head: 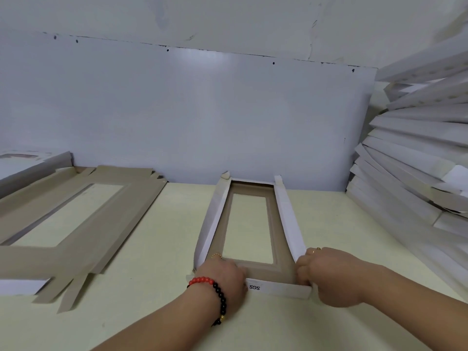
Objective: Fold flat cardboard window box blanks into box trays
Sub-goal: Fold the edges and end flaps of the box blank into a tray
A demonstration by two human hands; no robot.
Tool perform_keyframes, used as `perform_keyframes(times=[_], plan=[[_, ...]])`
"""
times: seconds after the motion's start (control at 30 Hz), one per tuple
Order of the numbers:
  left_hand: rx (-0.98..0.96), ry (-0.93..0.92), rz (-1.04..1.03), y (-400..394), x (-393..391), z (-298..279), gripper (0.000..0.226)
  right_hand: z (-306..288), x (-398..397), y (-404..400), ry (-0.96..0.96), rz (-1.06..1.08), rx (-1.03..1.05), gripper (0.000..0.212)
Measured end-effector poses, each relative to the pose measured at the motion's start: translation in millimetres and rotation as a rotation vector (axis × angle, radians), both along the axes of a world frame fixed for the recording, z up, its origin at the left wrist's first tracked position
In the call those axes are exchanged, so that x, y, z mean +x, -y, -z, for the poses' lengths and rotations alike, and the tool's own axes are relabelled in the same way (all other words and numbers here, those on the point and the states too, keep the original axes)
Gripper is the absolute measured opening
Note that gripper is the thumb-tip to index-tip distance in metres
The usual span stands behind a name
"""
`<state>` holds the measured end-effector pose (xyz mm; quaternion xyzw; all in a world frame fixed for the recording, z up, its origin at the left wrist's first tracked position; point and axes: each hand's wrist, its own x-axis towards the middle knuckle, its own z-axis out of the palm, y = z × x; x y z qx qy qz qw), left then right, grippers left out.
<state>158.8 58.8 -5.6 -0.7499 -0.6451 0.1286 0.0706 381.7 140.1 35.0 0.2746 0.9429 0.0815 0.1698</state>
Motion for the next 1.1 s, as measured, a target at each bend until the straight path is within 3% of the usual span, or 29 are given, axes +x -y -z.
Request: perform_keyframes(times=[0.17, 0.23, 0.33, 0.43, 0.5, 0.57, 0.63, 0.7, 0.87, 1.03, 1.1], plan=[[0.011, 0.015, -0.024, 0.9, 8.5, 0.7, 0.027, 19.7, -1.7, 9.5, -0.174, 0.157, -0.027, 0.019], [0.044, 0.078, -0.014, 3.0, 10.4, 4.3, 0.025, 29.4, -10.2, 12.9, -0.224, 0.182, 0.022, 0.006], [0.062, 0.195, 0.0, 5.2, 0.0, 5.6, 0.026, 35.4, -15.3, 10.5, -0.269, 0.247, -0.004, 0.015], [0.093, 0.342, 0.011, 3.1, -20.6, 6.5, 0.024, 34.9, -14.6, 10.2, -0.318, 0.265, -0.006, 0.003], [0.112, 0.391, 0.055, 4.0, -18.3, 10.4, 0.03, 37.1, -26.3, 18.0, -0.336, 0.19, 0.039, 0.014], [0.105, 0.395, 0.098, 3.7, -4.1, 17.3, 0.031, 46.5, -45.4, 28.7, -0.366, -0.02, 0.193, 0.015], [0.111, 0.394, 0.107, 1.4, 5.0, 20.7, 0.031, 53.5, -58.6, 36.7, -0.421, -0.09, 0.309, 0.032], [0.138, 0.334, 0.122, -1.0, -0.3, 20.6, 0.032, 56.3, -60.5, 36.3, -0.456, -0.112, 0.36, 0.039], [0.231, 0.191, 0.17, 9.7, -17.4, 23.5, 0.03, 56.1, -30.1, 26.3, -0.474, -0.13, 0.394, 0.035], [0.241, 0.218, 0.21, 15.6, -32.5, 21.6, 0.018, 48.6, 6.2, 13.8, -0.449, -0.073, 0.326, 0.041], [0.26, 0.239, 0.228, 14.4, -31.5, 16.0, 0.025, 46.0, 5.7, 15.1, -0.437, -0.076, 0.337, 0.04]])
